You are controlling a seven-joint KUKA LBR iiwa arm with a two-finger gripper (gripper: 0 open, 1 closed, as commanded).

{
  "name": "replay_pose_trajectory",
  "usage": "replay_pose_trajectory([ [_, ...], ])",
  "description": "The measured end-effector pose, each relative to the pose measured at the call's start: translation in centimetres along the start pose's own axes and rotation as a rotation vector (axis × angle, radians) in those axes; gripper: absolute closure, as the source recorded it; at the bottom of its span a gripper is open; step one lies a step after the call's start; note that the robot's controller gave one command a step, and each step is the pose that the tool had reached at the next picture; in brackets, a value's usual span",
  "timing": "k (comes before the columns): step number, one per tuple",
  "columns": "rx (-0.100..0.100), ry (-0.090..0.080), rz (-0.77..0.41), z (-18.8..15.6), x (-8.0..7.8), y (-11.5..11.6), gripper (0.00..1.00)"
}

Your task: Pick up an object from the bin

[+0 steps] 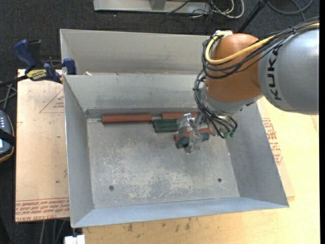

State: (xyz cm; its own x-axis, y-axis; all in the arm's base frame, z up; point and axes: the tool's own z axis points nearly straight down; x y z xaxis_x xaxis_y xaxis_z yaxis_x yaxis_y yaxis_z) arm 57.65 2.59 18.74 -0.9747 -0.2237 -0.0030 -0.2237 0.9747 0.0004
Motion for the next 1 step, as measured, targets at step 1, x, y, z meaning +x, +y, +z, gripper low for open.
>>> replay_pose_trajectory([
  [1,-0.001,0.004,-0.002,-2.64,-0.03,-0.67,1.00],
])
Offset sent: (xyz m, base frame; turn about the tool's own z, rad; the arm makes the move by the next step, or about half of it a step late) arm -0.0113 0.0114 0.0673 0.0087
